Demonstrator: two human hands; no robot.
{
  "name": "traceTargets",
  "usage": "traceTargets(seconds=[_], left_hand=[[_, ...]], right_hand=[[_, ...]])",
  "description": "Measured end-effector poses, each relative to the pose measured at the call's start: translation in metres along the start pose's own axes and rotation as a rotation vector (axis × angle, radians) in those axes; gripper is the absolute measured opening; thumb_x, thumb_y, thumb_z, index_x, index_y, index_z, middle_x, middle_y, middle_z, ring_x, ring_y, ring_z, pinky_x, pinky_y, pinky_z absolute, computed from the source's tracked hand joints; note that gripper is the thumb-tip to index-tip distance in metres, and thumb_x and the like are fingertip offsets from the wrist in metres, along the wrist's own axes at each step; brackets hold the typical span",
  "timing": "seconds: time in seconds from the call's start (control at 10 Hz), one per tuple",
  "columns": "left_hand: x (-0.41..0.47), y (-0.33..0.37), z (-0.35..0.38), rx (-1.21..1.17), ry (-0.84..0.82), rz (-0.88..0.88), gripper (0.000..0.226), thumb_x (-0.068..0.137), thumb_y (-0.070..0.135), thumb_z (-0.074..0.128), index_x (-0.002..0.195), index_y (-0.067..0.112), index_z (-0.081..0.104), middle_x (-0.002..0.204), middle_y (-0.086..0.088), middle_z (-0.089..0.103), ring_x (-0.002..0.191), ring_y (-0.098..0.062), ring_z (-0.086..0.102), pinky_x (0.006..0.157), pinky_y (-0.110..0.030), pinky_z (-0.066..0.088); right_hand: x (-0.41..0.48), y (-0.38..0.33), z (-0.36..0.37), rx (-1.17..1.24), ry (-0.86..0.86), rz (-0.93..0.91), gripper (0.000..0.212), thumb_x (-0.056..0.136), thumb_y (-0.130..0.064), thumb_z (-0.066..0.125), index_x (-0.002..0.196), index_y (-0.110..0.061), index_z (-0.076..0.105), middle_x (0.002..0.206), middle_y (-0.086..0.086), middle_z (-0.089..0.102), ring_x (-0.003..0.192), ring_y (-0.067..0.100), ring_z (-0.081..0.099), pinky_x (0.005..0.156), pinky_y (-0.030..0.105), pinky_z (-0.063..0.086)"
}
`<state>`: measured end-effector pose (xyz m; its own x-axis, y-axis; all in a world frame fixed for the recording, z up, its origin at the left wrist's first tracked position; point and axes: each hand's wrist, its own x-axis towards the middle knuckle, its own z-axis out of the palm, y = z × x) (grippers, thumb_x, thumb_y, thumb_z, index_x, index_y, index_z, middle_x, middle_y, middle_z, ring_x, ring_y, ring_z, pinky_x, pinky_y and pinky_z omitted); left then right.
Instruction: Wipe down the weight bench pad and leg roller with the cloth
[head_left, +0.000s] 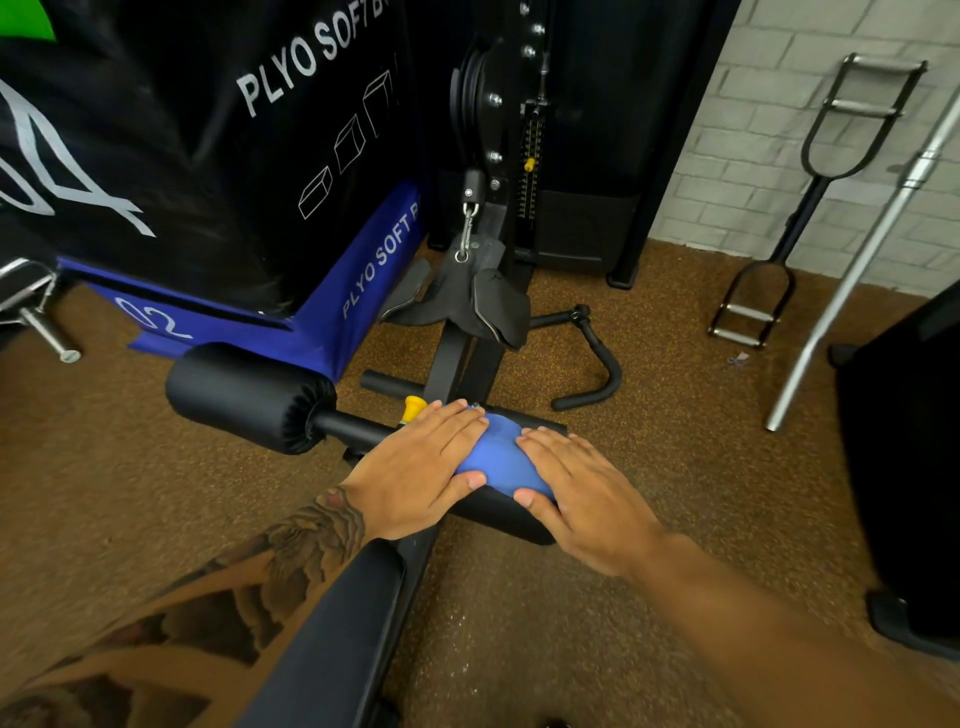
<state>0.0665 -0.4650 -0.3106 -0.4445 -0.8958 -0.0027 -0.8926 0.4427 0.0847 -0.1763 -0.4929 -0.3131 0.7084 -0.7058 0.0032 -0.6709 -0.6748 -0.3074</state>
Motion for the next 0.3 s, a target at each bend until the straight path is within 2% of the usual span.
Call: traceTargets(seconds=[0.3], left_hand=[[-0.007, -0.004, -0.027, -0.002, -0.003, 0.027, 0.072, 0.102, 0.055, 0.023, 0.152, 0.005, 0.028, 0.159, -0.011, 0.031, 0.148, -0.023, 0.023, 0.121, -0.041, 0.019]], right_hand=[[-0.007, -0.014, -0.029, -0.010, -0.006, 0.039, 0.066, 0.095, -0.057, 0.020, 0.149, -0.019, 0.018, 0.157, -0.001, 0.017, 0.144, 0.013, 0.012, 0.117, 0.036, 0.012]])
